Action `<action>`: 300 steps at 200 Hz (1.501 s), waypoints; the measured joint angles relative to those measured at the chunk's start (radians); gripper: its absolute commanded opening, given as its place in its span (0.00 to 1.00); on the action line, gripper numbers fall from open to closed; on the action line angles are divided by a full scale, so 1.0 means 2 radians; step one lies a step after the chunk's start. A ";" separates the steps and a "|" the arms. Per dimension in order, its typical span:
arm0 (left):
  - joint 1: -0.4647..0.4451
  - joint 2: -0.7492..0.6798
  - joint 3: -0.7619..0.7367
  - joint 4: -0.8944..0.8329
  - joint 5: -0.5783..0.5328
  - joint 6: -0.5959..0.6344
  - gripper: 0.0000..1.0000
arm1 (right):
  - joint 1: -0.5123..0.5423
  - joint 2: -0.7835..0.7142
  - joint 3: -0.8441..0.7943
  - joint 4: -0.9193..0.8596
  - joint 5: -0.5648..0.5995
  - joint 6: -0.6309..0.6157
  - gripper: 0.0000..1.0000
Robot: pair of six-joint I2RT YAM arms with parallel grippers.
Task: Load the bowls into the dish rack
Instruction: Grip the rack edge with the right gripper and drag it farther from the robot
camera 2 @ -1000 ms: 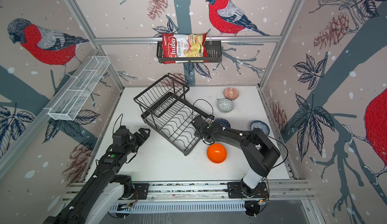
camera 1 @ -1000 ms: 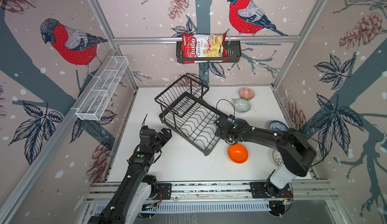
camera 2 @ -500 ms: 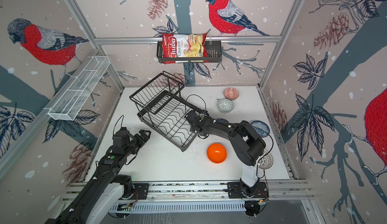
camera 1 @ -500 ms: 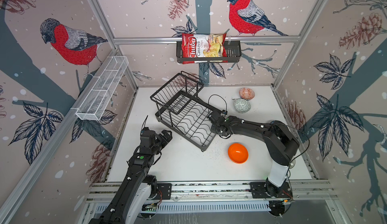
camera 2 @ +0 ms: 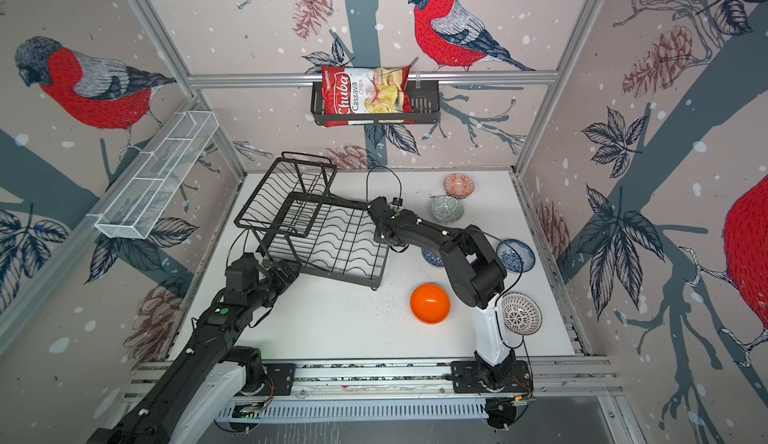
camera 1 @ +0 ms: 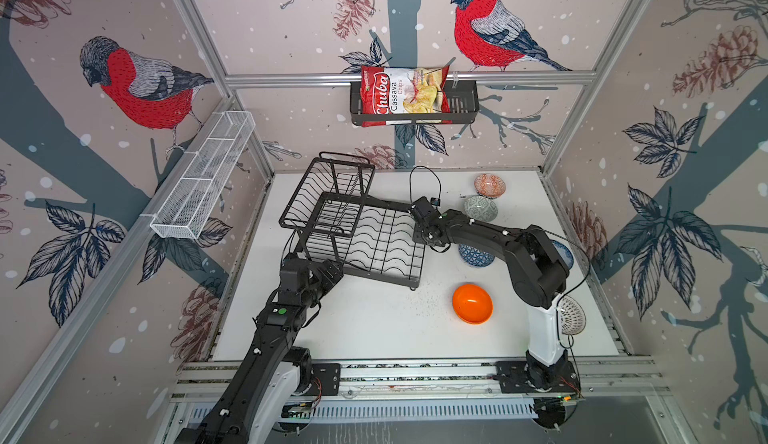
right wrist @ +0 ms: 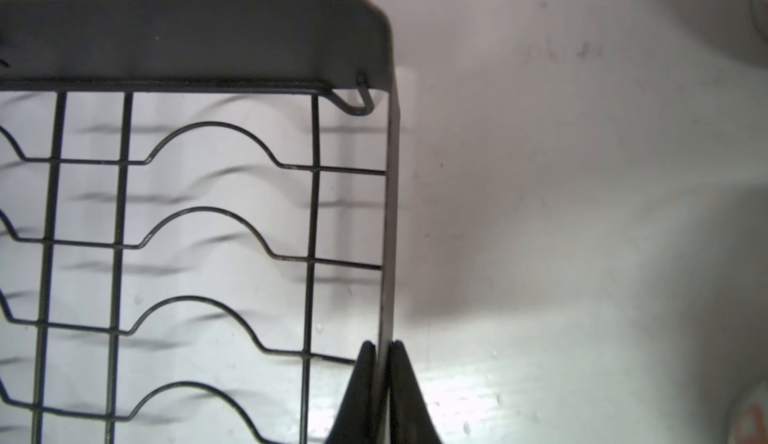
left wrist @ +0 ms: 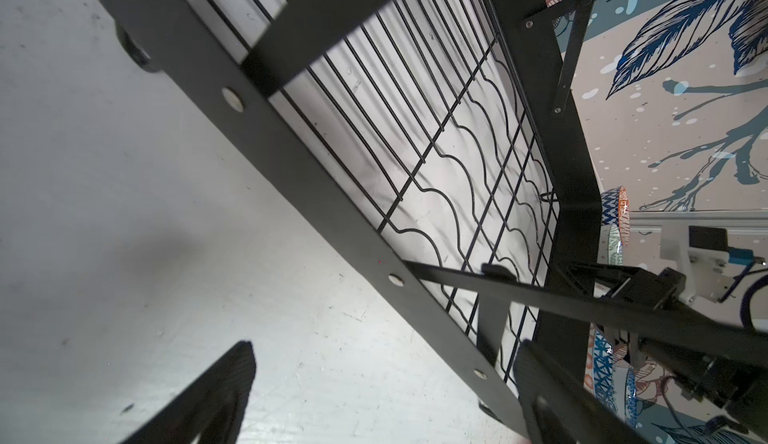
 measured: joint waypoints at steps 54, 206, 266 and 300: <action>0.000 0.002 -0.005 0.001 0.008 0.002 0.97 | -0.033 0.063 0.094 -0.019 -0.006 -0.060 0.04; -0.004 0.005 0.035 -0.038 0.027 0.029 0.97 | -0.075 0.150 0.217 0.005 -0.024 -0.159 0.05; -0.016 -0.001 0.031 -0.040 0.036 0.029 0.97 | -0.071 0.159 0.229 0.012 -0.023 -0.176 0.05; -0.023 0.014 0.029 -0.039 0.036 0.029 0.97 | -0.073 0.171 0.249 0.011 -0.027 -0.200 0.03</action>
